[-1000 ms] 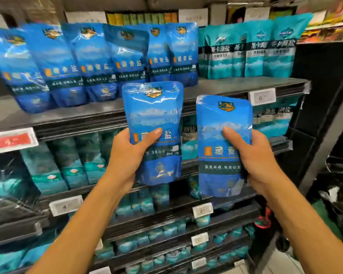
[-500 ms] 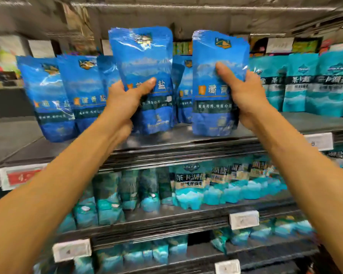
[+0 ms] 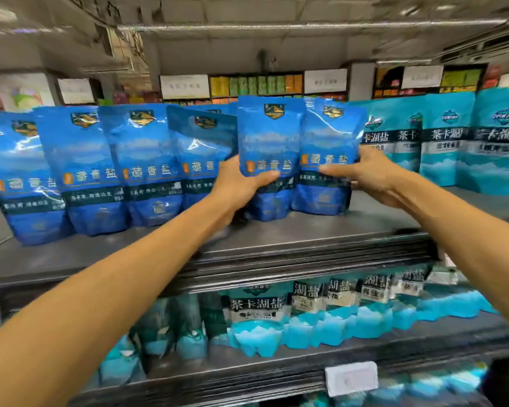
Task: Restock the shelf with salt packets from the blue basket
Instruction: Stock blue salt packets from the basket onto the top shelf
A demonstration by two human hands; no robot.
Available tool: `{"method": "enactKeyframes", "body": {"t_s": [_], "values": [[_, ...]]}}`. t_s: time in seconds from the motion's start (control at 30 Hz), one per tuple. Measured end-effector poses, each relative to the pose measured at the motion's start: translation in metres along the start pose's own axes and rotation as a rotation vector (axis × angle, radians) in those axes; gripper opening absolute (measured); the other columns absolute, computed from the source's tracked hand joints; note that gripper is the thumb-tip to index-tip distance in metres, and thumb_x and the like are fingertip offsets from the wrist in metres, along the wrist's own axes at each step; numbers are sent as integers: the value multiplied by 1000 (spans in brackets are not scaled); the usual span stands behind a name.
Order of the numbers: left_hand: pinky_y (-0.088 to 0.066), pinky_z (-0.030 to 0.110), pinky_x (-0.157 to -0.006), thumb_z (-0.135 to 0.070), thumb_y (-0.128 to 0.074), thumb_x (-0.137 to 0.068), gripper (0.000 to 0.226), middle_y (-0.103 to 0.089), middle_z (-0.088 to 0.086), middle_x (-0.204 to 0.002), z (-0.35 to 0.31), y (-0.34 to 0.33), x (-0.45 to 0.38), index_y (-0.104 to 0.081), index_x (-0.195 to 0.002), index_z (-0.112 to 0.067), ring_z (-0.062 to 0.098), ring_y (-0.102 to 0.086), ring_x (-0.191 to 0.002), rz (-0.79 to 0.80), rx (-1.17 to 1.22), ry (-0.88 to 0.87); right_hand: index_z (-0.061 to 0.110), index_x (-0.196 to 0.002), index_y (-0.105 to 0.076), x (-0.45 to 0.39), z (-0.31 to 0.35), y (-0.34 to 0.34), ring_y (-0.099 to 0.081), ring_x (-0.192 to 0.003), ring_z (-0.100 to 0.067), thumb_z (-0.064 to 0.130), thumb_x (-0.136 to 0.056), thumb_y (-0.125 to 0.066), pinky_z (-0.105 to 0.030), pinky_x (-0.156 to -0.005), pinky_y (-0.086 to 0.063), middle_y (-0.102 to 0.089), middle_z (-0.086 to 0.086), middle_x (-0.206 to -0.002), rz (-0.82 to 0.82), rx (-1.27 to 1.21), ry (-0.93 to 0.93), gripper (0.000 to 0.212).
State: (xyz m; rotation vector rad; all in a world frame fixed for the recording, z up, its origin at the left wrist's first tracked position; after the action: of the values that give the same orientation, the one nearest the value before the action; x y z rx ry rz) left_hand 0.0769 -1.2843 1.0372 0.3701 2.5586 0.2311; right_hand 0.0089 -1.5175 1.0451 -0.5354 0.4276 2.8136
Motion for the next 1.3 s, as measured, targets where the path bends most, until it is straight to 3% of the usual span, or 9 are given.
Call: {"method": "enactKeyframes", "body": {"t_s": [0.17, 0.37, 0.53, 0.63, 0.73, 0.9, 1.03, 1.2, 1.3], "values": [[-52, 37, -94, -39, -93, -67, 64, -73, -3, -117, 5, 13, 10, -66, -122, -20, 18, -65, -108, 76, -527, -44, 16, -121, -68, 12, -7, 8, -73, -85, -9, 6, -84, -78, -32, -73, -50, -78, -2, -104, 149, 248, -80, 39], [-37, 23, -50, -57, -84, -70, 55, -67, -1, -60, 7, 15, 7, -73, -89, -6, 3, -54, -53, -32, -775, -128, 15, -117, -66, 4, -9, 6, -73, -73, -3, -7, -85, -73, -20, -59, -56, -75, 1, -98, 118, 187, -87, 39], [-27, 33, -43, -64, -80, -70, 68, -42, 4, -51, 5, 15, 7, -39, -62, -11, 18, -40, -48, -65, -921, -121, 13, -114, -68, -6, -13, 5, -71, -77, -10, 1, -84, -76, -20, -61, -57, -72, 3, -91, 62, 287, -91, 33], [-22, 31, -43, -66, -79, -69, 72, -38, 2, -47, 3, 17, 10, -32, -57, -13, 16, -39, -46, -72, -953, -127, 17, -106, -67, -9, -16, 2, -70, -60, -1, 2, -86, -76, -14, -53, -53, -70, 4, -86, 46, 307, -86, 26], [-23, 30, -44, -69, -76, -71, 72, -39, 4, -51, 2, 15, 13, -33, -58, -12, 19, -41, -48, -68, -995, -117, 28, -97, -63, -10, -13, -3, -67, -65, -2, 3, -87, -76, -12, -49, -51, -70, 7, -89, 48, 345, -77, 30], [-25, 32, -45, -74, -72, -72, 70, -45, 3, -58, 1, 19, 17, -34, -66, -15, 17, -43, -55, -63, -1000, -106, 17, -129, -44, -3, -10, -5, -66, -90, -12, 8, -78, -85, -25, -61, -54, -67, 2, -109, 17, 350, -102, 66], [-31, 34, -48, -75, -68, -74, 66, -50, 4, -67, 4, 22, 19, -34, -72, -19, 16, -46, -61, -47, -973, -94, 20, -112, -49, 2, -13, -6, -62, -82, -9, 17, -74, -89, -19, -56, -49, -68, 12, -88, 18, 367, -99, 55], [-49, 41, -72, -66, -67, -83, 61, -65, 7, -86, 4, 30, 25, -53, -93, -8, 27, -60, -89, -3, -907, -39, 8, -128, -39, 16, -14, -3, -56, -91, -15, 32, -85, -81, -24, -62, -40, -58, 0, -97, -29, 510, -175, 65], [-42, 30, -73, -58, -66, -89, 49, -67, -4, -87, 5, 42, 41, -55, -107, -14, 17, -60, -89, -41, -782, -15, 7, -130, -38, 40, -4, -10, -58, -98, -22, 38, -91, -72, -32, -72, -45, -59, -6, -107, -62, 574, -158, 60]]}}
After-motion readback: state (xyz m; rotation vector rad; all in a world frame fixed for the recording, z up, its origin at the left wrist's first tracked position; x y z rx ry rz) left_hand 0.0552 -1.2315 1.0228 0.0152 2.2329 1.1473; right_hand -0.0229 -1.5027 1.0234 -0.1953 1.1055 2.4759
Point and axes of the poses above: each hand's wrist, its own x-axis away from the middle knuckle, its own y-axis out of the back of the hand, z = x × y, the point moved 3 cm from there along -x, towards the middle knuckle
